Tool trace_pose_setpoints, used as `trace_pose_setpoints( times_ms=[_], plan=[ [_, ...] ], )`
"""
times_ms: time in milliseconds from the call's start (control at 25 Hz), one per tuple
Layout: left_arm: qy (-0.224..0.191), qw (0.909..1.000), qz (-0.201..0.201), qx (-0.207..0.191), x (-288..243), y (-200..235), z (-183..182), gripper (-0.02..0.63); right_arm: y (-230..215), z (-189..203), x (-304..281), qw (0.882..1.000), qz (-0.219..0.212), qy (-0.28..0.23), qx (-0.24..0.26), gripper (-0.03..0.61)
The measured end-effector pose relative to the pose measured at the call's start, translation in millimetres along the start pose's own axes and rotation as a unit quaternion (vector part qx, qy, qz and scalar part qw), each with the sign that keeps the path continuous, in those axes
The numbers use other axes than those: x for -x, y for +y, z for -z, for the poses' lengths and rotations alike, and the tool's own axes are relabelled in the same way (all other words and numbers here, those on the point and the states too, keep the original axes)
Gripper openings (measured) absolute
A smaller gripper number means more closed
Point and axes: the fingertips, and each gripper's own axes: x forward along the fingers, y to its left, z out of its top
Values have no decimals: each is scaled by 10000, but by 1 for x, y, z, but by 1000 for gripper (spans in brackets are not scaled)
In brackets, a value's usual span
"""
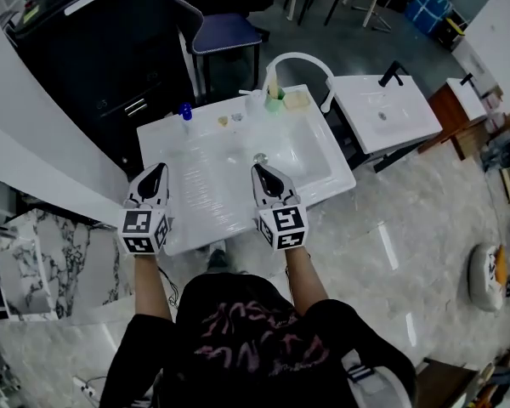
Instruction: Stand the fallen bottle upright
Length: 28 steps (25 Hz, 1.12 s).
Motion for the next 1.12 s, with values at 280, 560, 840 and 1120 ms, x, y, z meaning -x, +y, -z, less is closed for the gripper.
trace_pose_setpoints(
  times_ms=[280, 560, 840, 1120],
  plan=[
    [-203, 9996, -176, -1, 41, -16, 0, 15, 5, -5, 32, 9999, 41, -88, 74, 13],
    [-404, 9987, -319, -69, 65, -29, -7, 15, 10, -10, 54, 9996, 62, -199, 175, 13],
    [-599, 9969, -509, 101, 84, -30, -10, 15, 14, -9, 64, 9996, 46, -208, 180, 12],
    [-564, 9970, -530, 93, 89, -35, -2, 15, 18, -7, 66, 9995, 10, -195, 256, 12]
  ],
)
